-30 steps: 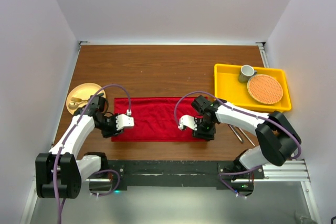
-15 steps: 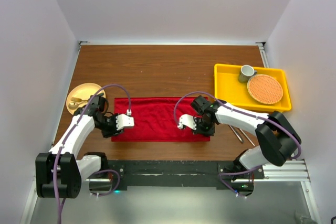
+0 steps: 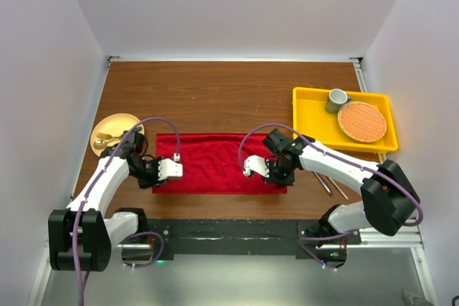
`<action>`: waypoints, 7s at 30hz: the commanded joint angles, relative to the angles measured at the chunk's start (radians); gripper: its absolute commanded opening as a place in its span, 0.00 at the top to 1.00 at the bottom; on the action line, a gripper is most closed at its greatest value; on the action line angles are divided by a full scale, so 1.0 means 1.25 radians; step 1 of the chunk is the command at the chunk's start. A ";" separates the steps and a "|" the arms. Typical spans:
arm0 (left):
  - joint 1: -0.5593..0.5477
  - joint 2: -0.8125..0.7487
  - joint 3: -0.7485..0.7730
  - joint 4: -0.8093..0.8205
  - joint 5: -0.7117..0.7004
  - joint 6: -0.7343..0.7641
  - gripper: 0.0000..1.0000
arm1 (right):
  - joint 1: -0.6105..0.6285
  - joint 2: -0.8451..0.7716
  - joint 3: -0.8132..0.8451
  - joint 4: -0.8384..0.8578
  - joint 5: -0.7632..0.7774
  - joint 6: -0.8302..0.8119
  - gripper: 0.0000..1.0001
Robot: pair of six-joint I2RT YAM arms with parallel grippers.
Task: Fold the napkin into a case and place the utensils inside
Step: Smooth out the rectangle-folded napkin at the center of the board.
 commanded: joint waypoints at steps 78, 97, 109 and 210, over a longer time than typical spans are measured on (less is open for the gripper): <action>-0.027 0.415 0.398 0.334 0.052 -0.581 0.63 | -0.064 0.331 0.468 0.167 0.074 0.200 0.61; -0.027 0.613 0.538 0.195 0.014 -0.419 0.57 | -0.165 0.483 0.567 0.032 0.030 -0.010 0.56; -0.027 0.638 0.527 0.227 -0.025 -0.416 0.68 | -0.174 0.505 0.570 0.042 0.052 -0.033 0.57; -0.155 0.692 0.119 1.687 0.094 -2.085 0.00 | -0.223 0.679 0.475 0.721 -0.448 1.180 0.02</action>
